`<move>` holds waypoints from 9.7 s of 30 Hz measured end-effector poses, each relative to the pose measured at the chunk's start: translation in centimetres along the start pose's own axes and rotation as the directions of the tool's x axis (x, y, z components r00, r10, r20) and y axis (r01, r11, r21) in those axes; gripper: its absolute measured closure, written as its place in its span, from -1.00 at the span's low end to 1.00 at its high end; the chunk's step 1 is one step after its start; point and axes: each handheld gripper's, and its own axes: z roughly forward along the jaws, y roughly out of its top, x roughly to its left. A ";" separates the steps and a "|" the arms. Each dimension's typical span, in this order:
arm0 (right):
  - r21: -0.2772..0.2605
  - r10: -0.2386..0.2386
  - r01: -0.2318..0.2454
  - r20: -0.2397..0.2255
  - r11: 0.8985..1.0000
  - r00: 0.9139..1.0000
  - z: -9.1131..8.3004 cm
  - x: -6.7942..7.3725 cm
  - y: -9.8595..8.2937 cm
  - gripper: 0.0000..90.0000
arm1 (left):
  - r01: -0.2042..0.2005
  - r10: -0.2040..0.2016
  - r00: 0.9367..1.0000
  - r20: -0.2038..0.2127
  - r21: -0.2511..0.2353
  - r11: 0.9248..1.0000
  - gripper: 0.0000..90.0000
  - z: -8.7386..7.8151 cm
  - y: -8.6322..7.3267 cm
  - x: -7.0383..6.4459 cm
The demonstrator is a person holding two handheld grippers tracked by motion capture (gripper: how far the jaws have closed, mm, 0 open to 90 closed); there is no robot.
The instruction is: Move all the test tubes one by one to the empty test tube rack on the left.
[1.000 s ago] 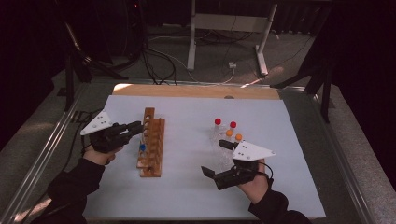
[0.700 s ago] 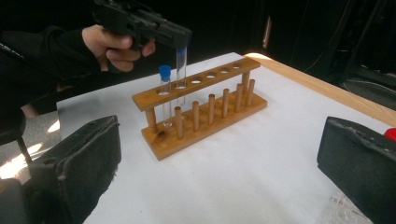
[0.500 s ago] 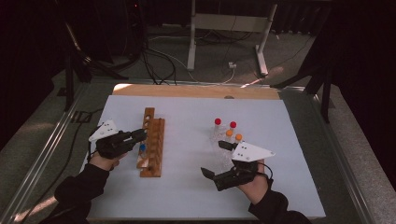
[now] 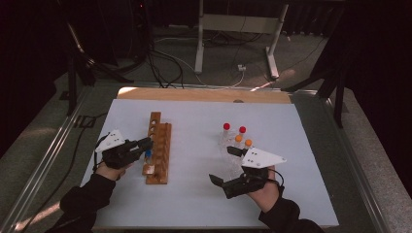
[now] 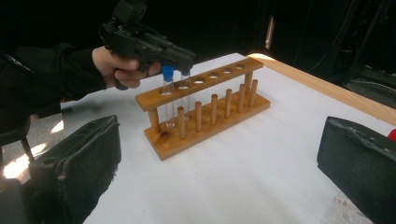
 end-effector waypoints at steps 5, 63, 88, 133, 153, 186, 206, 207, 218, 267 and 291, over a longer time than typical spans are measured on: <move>-0.070 -0.048 0.047 -0.011 0.996 0.999 -0.2 0.0 -0.1 -1.00 | 0.011 -0.011 1.000 0.007 0.012 1.000 0.69 -0.1 0.1 0.2; 0.135 0.060 -0.103 0.289 0.985 0.955 -0.6 -10.7 -7.6 0.57 | 0.021 -0.018 0.994 0.109 -0.026 0.999 -0.95 -5.7 -0.2 -4.9; 0.076 0.037 -0.063 0.298 0.995 0.954 -3.0 -9.9 -3.0 0.66 | -0.005 0.006 0.991 0.134 -0.006 1.000 -0.95 -5.6 0.4 -5.2; 0.118 -0.053 0.061 -0.067 0.991 0.996 3.1 -1.0 -0.3 0.66 | -0.075 0.070 0.952 0.299 0.008 0.997 -0.95 -0.5 4.8 -8.5; 0.149 -0.061 0.083 -0.145 0.985 0.987 5.0 1.0 -1.0 0.66 | -0.123 0.119 0.920 0.372 -0.012 0.992 -0.33 2.2 5.6 -10.7; 0.134 -0.060 0.082 -0.162 0.988 0.985 5.2 1.7 -0.8 0.63 | -0.198 0.201 0.911 0.360 -0.046 0.979 0.60 3.5 5.6 -11.7; 0.039 0.008 -0.006 -0.048 0.999 0.999 1.8 -0.2 0.5 -0.66 | -0.165 0.179 0.964 0.194 -0.084 0.983 0.60 0.9 9.1 -7.7; 0.034 0.015 -0.014 -0.046 0.999 0.999 1.7 -0.3 0.5 -0.72 | -0.153 0.168 0.966 0.197 -0.086 0.984 0.60 0.8 9.1 -7.5; -0.005 0.019 -0.019 -0.071 1.000 0.997 0.7 -0.4 0.6 -1.00 | -0.138 0.146 0.982 0.116 -0.074 0.988 0.60 0.3 9.4 -5.2; 0.009 -0.014 0.015 -0.041 1.000 0.999 0.4 -0.5 0.5 -1.00 | -0.021 0.019 0.999 -0.040 -0.027 0.999 0.60 -0.1 4.2 1.7; -0.006 -0.031 0.031 -0.046 1.000 0.998 0.4 -0.6 0.4 -1.00 | 0.002 -0.002 1.000 -0.028 -0.025 1.000 0.60 0.9 1.5 1.7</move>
